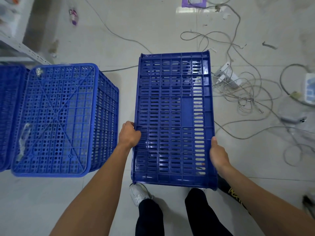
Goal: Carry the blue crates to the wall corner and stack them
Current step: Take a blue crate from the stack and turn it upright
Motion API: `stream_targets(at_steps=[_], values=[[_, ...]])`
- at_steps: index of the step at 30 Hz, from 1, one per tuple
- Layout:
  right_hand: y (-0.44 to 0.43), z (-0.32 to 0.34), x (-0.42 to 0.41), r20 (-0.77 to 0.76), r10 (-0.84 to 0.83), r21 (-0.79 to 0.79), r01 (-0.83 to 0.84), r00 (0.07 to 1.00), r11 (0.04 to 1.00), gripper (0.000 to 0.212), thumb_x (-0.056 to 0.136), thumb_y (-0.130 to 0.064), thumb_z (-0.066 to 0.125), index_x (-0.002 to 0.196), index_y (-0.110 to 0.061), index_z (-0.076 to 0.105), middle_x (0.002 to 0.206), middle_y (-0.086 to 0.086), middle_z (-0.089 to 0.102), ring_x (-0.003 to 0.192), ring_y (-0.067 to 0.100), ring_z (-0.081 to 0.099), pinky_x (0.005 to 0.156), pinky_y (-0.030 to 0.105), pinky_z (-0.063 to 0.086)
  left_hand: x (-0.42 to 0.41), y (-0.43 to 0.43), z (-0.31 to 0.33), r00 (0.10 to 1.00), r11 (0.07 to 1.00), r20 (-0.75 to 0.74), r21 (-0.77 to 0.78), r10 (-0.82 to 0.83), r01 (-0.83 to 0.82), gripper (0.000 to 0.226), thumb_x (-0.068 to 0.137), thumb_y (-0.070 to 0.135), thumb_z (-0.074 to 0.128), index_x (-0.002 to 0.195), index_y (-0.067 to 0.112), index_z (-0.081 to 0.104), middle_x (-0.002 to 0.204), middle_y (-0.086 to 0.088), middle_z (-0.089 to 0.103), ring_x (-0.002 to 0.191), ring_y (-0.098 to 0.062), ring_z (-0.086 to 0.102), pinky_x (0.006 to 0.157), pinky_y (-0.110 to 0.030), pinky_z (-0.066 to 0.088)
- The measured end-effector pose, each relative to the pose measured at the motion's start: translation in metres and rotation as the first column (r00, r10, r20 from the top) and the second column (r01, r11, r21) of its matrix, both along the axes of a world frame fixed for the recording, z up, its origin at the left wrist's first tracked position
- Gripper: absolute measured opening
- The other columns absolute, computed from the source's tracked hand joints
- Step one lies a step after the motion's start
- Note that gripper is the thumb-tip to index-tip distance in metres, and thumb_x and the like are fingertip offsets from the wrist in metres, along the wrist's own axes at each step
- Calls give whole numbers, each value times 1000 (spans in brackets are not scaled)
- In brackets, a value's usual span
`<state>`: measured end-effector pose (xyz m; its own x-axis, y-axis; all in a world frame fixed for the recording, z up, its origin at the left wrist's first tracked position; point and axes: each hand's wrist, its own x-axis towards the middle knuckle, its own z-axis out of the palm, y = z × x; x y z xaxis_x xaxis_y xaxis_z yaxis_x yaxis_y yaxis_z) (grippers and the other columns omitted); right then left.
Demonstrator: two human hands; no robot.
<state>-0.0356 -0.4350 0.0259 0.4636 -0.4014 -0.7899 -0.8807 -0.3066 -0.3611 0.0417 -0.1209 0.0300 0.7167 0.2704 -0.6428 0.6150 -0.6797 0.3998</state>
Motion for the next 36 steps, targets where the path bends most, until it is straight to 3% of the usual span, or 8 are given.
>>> stream_targets(at_steps=[5, 10, 15, 18, 20, 24, 31, 36], values=[[2, 9, 4, 23, 51, -29, -50, 998, 998, 78, 93, -71, 10, 87, -16, 65, 92, 10, 68, 86, 29, 64, 91, 47, 50, -13, 6, 7, 980, 978, -38, 66, -196, 198, 59, 93, 5, 49, 149, 9, 32, 129, -14, 54, 99, -31, 62, 87, -46, 54], [3, 20, 11, 83, 194, -86, -187, 978, 979, 81, 93, -70, 7, 90, -14, 66, 94, 6, 67, 87, 26, 61, 85, 40, 46, -42, 11, 14, 876, 852, -206, 219, -436, 476, 74, 94, 8, 49, 156, 11, 9, 99, -12, 61, 79, -27, 58, 63, -37, 44], [17, 35, 12, 219, 274, -135, -250, 936, 959, 82, 95, -69, 17, 104, -6, 68, 96, 10, 69, 85, 28, 60, 76, 35, 41, -53, 11, 3, 905, 904, -273, 188, -327, 384, 83, 99, 29, 53, 157, 5, -3, 128, -19, 60, 109, -34, 62, 88, -41, 51], [25, 46, 10, 296, 321, -167, -283, 900, 945, 70, 89, -77, 17, 56, -22, 46, 55, -9, 54, 58, 15, 52, 58, 34, 38, -54, 18, -3, 927, 954, -259, 58, -270, 294, 80, 96, 36, 60, 154, 5, 14, 139, -16, 55, 123, -34, 56, 101, -43, 47], [31, 51, 6, 322, 362, -204, -309, 875, 929, 66, 90, -76, 20, 52, -24, 33, 48, -8, 49, 45, 9, 44, 50, 33, 33, -55, 20, -5, 954, 975, -201, -38, -223, 220, 68, 93, 35, 65, 146, 10, 31, 138, -14, 56, 124, -33, 55, 103, -42, 46], [48, 54, -5, 328, 468, -214, -418, 821, 883, 68, 92, -73, 21, 61, -20, 48, 60, -2, 59, 59, 13, 57, 61, 39, 48, -54, 13, -2, 972, 980, -158, -114, -177, 160, 52, 95, 36, 63, 138, 8, 53, 138, -11, 59, 122, -31, 56, 91, -27, 41], [110, 57, -7, 206, 731, -304, -667, 651, 680, 47, 99, -58, 18, 89, -20, 44, 69, -4, 55, 64, 20, 51, 60, 39, 39, -53, 3, 25, 997, 978, 67, -202, -38, 50, 26, 99, 29, 57, 115, 13, 70, 116, -4, 71, 109, -21, 65, 96, -35, 50], [159, 57, -11, 201, 755, -239, -716, 624, 655, 36, 102, -50, 23, 110, -18, 36, 75, 3, 63, 70, 28, 62, 59, 40, 43, -53, -23, 53, 966, 936, 223, -350, 130, -46, 44, 90, 65, 51, 91, 23, 67, 85, 6, 71, 79, -7, 65, 74, -27, 52]])
